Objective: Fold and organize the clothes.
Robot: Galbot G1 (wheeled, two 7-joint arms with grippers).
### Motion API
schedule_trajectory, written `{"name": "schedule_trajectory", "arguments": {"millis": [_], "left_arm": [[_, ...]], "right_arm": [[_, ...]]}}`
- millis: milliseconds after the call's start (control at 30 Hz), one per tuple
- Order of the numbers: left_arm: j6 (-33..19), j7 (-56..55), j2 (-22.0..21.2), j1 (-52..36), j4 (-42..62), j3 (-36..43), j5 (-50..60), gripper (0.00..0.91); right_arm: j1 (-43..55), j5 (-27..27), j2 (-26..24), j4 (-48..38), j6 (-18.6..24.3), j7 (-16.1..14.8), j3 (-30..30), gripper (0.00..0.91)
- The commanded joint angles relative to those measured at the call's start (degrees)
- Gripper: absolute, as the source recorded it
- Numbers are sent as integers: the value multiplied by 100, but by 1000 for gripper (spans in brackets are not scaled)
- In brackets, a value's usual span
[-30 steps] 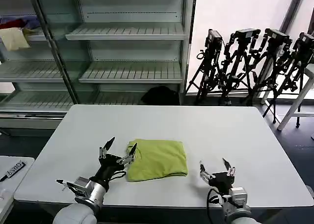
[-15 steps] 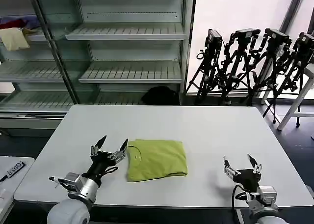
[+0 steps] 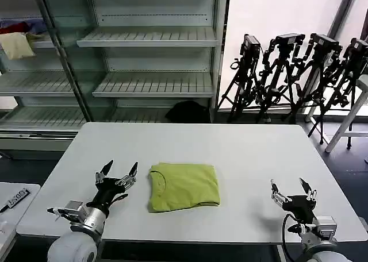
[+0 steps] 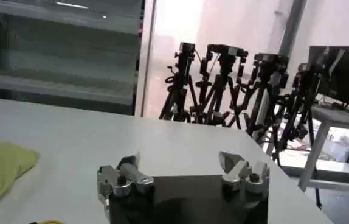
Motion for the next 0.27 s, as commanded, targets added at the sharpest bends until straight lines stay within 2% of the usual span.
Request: {"name": "schedule_trajectory", "arguments": {"millis": [33,133,267], "left_arm": [[17,-164,32,-20,54,-69,-120,907],[43,-230,50,-26,62,-58,-194,907],[50,-337,104,-9,35,-12,-230,907]], "right_arm": [[19,105,-52,-43,9,-38,84,907],[19,205,-39,21,-158,79,43,907],[1,302,-47,64,-176,106,42,907]]}}
